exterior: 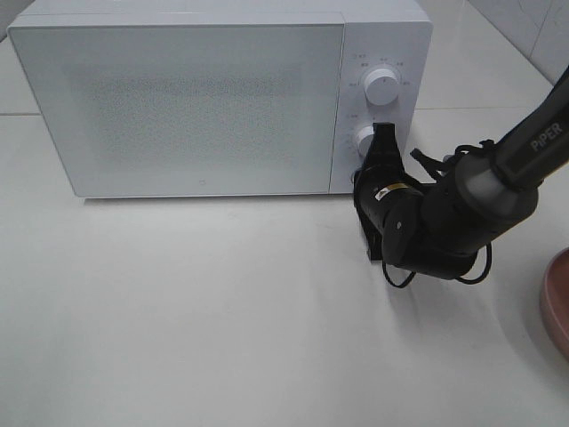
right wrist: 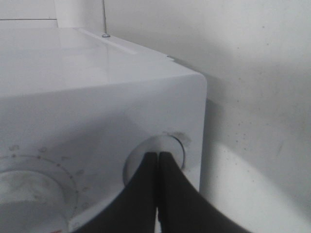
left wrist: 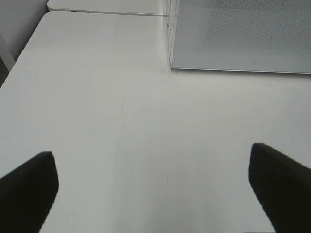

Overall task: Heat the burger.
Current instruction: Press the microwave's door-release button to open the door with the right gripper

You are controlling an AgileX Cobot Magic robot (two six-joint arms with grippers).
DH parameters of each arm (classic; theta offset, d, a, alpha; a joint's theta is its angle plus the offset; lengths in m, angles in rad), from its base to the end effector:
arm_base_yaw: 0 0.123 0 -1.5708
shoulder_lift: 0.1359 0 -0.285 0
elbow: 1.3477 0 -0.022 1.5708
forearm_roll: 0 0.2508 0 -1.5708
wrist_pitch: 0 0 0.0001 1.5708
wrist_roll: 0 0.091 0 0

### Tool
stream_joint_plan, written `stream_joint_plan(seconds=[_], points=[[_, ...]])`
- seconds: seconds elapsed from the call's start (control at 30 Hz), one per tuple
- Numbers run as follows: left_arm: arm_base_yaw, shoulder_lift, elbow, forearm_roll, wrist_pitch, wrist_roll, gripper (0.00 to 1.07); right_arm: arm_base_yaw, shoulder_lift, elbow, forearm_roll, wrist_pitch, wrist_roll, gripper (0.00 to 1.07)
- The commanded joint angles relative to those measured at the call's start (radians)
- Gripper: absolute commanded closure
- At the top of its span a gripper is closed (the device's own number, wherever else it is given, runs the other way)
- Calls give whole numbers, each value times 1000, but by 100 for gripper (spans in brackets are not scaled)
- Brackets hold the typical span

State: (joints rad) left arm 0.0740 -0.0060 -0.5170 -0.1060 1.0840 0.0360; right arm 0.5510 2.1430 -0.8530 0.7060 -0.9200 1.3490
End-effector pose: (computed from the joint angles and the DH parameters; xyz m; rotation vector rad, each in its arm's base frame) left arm -0.0083 -0.0092 0.2804 -0.0309 2.0403 -0.0579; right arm 0.3375 0.1523 0.0817 1.5098 1.4194 1.0186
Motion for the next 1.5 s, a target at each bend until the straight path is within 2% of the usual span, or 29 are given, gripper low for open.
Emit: stream_joint_plan(seconds=[0.03,0.37,0.63,0.9,1.27,1.5], points=[[-5,-5,1,-8,-13,0,7,-5,-1,-13,5,-56,-18,107],[-5,-5,1,-8,-13,0,7,-5,2,-71,6,-87,-21,107],[-5,-5,1,-8,-13,0,7,-16,19,-111,15,-191,-63,107],[-5,-5,1,-8,-13,0,7,-39,25,-146,-9,-163,-62,107],[-5,-5,1,-8,-13,0,7,-39,25,-150,-12,-152,-65,107],[-5,-5,1,-8,-13,0,7,-39,-5,-109,-5,-94,-66,107]])
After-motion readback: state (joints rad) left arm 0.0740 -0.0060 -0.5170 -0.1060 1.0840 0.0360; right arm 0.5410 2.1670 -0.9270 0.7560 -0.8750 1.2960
